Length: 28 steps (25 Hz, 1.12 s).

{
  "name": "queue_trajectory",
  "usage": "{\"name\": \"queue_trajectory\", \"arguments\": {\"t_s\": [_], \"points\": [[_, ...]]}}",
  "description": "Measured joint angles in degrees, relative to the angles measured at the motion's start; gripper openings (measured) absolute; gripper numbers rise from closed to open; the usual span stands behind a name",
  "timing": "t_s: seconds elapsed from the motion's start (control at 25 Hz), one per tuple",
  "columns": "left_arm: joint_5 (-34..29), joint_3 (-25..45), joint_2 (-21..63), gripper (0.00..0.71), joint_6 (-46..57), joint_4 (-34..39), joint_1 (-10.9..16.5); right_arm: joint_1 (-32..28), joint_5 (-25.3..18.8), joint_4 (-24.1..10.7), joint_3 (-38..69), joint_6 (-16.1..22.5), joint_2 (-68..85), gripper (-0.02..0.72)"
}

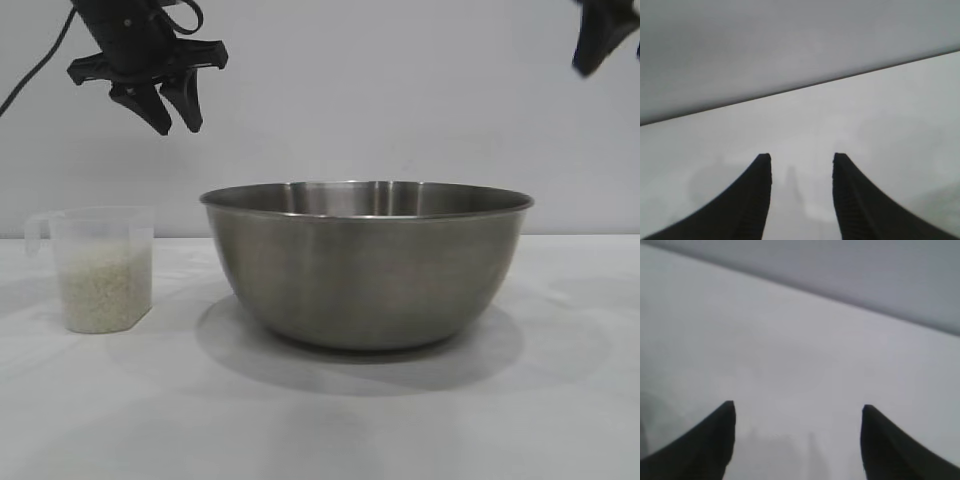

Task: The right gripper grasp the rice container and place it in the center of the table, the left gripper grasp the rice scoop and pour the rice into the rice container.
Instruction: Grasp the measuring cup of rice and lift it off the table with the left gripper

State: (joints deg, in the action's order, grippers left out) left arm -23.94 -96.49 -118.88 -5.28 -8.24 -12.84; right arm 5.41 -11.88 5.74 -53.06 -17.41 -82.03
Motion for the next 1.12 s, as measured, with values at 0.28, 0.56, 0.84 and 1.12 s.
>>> {"name": "queue_trajectory", "arguments": {"t_s": [0.28,0.56,0.84,1.12], "points": [[0.00,0.00,0.13,0.255,0.00,0.14,0.00,0.00,-12.01,0.59,12.43,0.23,24.31,0.395],[0.00,0.00,1.08,0.255,0.00,0.14,0.00,0.00,-30.75,1.59,19.58,1.11,53.33,0.395],[-0.10,0.00,1.08,0.255,0.00,-0.14,0.00,0.00,-49.73,1.92,22.47,2.72,69.66,0.395],[-0.89,0.00,1.57,0.255,0.00,0.00,0.00,0.00,-54.29,1.29,24.25,5.73,80.89,0.395]]}}
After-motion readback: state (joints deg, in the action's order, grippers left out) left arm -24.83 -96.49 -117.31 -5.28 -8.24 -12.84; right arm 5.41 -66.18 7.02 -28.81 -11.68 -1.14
